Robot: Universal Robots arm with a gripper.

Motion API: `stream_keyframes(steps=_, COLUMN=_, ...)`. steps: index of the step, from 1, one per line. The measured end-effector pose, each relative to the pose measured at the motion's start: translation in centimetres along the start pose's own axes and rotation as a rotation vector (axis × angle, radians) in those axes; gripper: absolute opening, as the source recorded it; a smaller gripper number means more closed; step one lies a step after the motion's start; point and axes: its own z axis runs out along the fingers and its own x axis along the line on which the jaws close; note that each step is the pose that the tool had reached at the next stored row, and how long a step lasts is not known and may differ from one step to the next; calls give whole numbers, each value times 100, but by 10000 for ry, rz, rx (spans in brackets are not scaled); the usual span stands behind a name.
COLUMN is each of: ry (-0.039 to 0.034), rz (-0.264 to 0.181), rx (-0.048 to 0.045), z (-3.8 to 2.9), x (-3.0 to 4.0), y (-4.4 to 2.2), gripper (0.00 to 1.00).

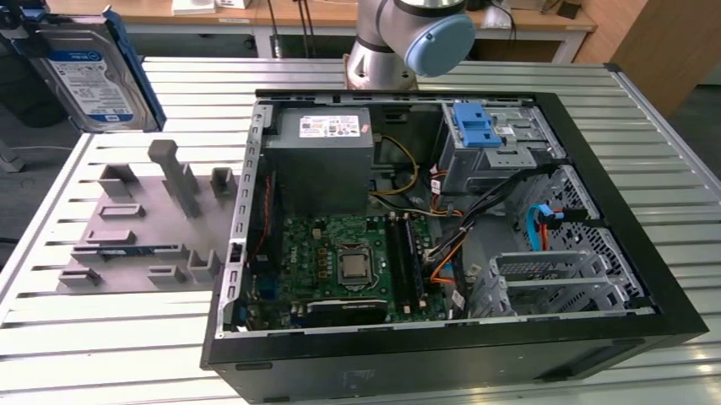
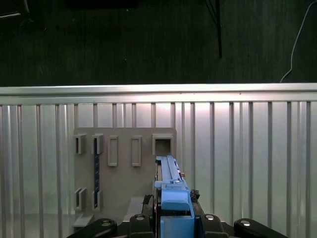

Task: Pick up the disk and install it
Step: 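Pick up the disk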

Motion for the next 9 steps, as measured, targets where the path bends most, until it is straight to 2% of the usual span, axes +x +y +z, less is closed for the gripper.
stream_keyframes(steps=9, ry=0, rz=0, rx=6, z=-6, x=0, y=0, gripper=36)
